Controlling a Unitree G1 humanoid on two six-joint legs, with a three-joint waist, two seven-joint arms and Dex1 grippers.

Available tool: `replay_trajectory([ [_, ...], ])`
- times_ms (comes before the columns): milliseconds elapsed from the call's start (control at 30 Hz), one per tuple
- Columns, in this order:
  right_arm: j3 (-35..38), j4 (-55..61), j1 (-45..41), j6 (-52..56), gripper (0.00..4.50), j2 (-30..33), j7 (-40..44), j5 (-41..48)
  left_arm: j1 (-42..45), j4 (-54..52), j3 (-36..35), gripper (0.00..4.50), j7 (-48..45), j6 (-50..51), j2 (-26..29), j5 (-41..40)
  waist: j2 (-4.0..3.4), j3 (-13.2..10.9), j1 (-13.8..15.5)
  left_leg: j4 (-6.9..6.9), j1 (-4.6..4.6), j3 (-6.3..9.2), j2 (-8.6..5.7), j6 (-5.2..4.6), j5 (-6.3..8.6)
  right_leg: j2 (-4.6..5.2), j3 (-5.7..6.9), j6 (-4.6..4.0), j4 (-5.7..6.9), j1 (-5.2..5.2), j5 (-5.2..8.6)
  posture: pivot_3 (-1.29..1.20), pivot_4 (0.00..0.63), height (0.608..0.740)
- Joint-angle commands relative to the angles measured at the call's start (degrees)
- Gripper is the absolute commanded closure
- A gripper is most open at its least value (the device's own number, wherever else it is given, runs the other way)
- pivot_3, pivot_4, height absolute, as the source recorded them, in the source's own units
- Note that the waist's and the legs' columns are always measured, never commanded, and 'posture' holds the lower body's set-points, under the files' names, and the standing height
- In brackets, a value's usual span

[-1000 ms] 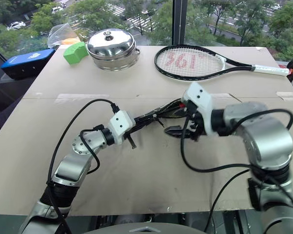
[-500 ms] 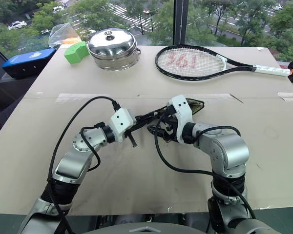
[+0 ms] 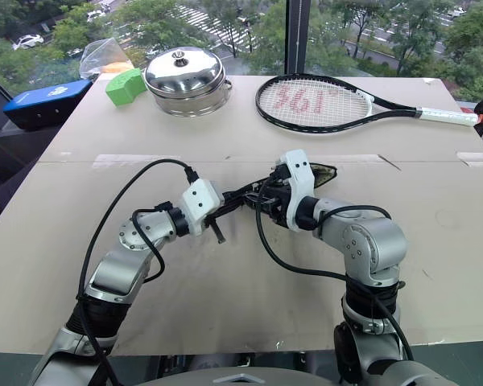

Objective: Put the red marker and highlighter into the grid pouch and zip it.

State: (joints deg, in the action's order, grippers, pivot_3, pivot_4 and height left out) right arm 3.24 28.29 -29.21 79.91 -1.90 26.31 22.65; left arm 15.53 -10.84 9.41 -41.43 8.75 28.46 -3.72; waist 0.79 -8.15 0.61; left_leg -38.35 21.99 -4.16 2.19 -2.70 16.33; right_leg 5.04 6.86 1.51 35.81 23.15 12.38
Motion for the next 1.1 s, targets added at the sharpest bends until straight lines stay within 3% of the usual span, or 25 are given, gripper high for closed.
replay_trajectory([
  [33,1.0,0.8,-1.4,-0.2,2.67,-0.6,-1.4,2.5,0.0,-3.2,-0.9,4.50,0.0,-0.3,0.4,-0.5,0.00,0.0,0.0,0.01,0.00,0.00,0.00,0.00,0.00,0.00,0.00,0.00,0.00,0.00,0.00,0.00,0.150,0.740],
  [100,0.9,0.4,-1.4,-0.3,2.67,-0.5,-2.3,2.7,0.0,-3.1,-0.8,4.50,0.0,-0.3,0.4,-0.5,0.00,0.0,0.0,0.01,0.00,0.00,0.00,0.00,0.00,0.00,0.00,0.00,0.00,0.00,0.00,0.00,0.150,0.740],
  [133,0.7,0.1,-1.3,-0.4,3.24,-0.3,-2.6,2.9,0.0,-3.1,-0.7,4.50,0.0,-0.4,0.4,-0.4,0.00,0.0,0.0,0.01,0.00,0.00,0.00,0.00,0.00,0.00,0.00,0.00,0.00,0.00,0.00,0.00,0.150,0.740],
  [267,0.8,-0.2,-1.1,-0.8,4.40,-0.1,-4.0,3.7,0.0,-2.9,-0.7,4.50,0.0,-0.6,0.5,-0.3,-0.01,0.0,0.0,0.01,0.00,0.00,0.00,-0.02,0.01,0.00,0.00,0.00,-0.01,0.00,0.00,0.00,0.150,0.740],
  [467,5.9,1.8,-1.8,1.6,4.40,3.0,-5.4,5.7,-0.1,-2.6,-1.1,4.50,0.1,-0.8,0.9,-0.1,-0.01,0.0,0.0,0.01,0.01,0.00,0.01,-0.07,0.04,0.00,0.00,0.00,-0.01,0.00,0.00,0.00,0.150,0.740],
  [600,13.6,3.8,-1.6,5.1,4.40,9.9,-5.5,7.0,-0.5,-2.7,-1.8,4.50,0.9,-0.6,1.1,0.0,-0.02,0.0,0.3,0.00,0.05,0.02,-0.01,-0.09,0.05,0.04,0.03,0.00,-0.08,0.00,0.00,0.00,0.150,0.740],
  [767,23.0,0.8,0.8,5.6,4.40,25.8,-2.9,6.9,-0.2,-2.2,-1.8,4.50,1.3,-0.8,1.2,0.1,-0.10,-0.1,0.3,0.03,0.06,-0.01,-0.03,-0.25,0.14,0.06,0.01,0.00,-0.14,0.00,0.00,0.00,0.150,0.740],
  [900,20.6,1.6,4.6,1.7,4.40,30.2,-1.1,8.0,1.0,-0.4,-0.3,4.50,0.9,-2.9,1.0,1.3,-0.10,-0.1,-0.2,0.11,-0.02,-0.05,0.03,-0.27,0.16,-0.04,-0.06,0.00,-0.15,0.00,0.00,0.00,0.150,0.740],
  [1033,12.1,4.6,13.5,-12.7,4.40,35.0,4.8,6.2,4.1,4.8,2.8,4.50,-0.6,-11.6,2.2,5.3,-0.12,-0.1,0.1,0.14,-0.03,-0.03,0.04,-0.28,0.16,-0.06,-0.05,0.01,-0.14,0.00,0.02,0.00,0.150,0.740],
  [1100,8.2,4.5,17.6,-20.7,3.79,39.0,6.9,2.7,5.0,7.3,2.9,3.81,-2.6,-13.8,2.5,4.4,-0.10,-0.1,0.2,0.12,-0.02,-0.06,0.02,-0.29,0.17,-0.03,-0.07,0.13,-0.17,0.00,0.08,0.00,0.150,0.740],
])
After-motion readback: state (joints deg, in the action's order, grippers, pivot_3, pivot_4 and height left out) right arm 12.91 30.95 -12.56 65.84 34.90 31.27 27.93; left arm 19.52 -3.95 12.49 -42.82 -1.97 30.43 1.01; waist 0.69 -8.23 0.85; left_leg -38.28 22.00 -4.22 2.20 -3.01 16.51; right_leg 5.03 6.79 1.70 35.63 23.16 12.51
